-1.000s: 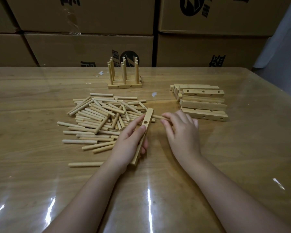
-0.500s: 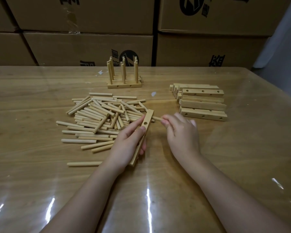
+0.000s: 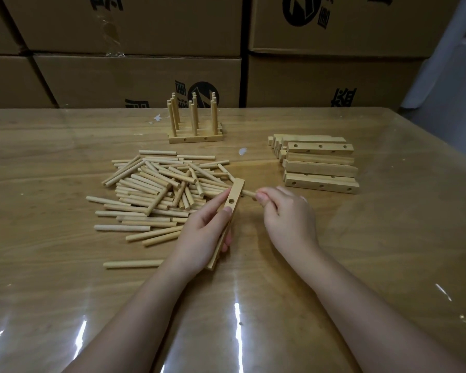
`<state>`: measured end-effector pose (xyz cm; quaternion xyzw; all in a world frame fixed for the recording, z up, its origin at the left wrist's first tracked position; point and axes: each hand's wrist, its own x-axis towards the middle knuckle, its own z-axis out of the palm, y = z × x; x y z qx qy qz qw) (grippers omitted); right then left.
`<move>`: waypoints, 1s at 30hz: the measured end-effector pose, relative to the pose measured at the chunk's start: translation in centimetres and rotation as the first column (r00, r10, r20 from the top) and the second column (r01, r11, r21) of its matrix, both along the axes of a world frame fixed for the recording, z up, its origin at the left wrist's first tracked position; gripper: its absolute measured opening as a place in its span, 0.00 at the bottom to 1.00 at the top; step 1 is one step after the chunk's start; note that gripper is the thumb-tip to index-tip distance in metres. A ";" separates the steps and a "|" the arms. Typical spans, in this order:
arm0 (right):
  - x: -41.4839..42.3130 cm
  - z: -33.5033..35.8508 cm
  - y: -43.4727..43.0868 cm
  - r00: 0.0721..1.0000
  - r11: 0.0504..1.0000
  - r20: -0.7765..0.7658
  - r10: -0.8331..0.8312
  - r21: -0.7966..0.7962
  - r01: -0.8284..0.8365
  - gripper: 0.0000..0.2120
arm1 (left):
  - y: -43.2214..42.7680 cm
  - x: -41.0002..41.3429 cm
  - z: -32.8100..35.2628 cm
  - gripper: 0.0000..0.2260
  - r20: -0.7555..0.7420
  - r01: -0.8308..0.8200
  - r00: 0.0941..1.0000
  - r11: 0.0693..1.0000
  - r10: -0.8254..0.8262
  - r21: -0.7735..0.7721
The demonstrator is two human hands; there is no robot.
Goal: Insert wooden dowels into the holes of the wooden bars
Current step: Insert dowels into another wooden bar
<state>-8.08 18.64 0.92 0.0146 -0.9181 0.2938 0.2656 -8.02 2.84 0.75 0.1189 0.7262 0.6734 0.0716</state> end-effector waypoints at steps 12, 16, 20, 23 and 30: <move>-0.7 -0.8 0.3 0.981 0.950 0.187 0.042 -0.312 0.019 0.10 | 0.3 0.0 -0.5 0.17 -0.070 0.021 0.997 0.998 -0.026 -0.061; -0.9 -1.0 0.0 0.982 0.898 0.158 0.104 -0.439 -0.025 0.07 | 0.4 -0.3 -0.8 0.16 -0.099 0.016 0.995 0.994 -0.027 -0.106; -1.0 -0.6 -0.1 0.971 0.785 0.079 0.224 -0.605 -0.131 0.10 | 0.1 -0.7 -0.7 0.14 -0.060 -0.003 0.998 0.999 0.005 0.034; -0.7 -0.2 -0.2 0.993 0.796 -0.029 0.113 -0.596 -0.108 0.12 | -0.2 -1.2 -0.8 0.11 0.018 -0.084 0.996 0.984 0.082 0.158; 3.2 1.1 -4.1 0.881 0.939 -0.328 0.340 0.065 -0.339 0.11 | -0.7 -2.0 -1.6 0.11 0.087 -0.223 0.974 0.943 0.207 0.247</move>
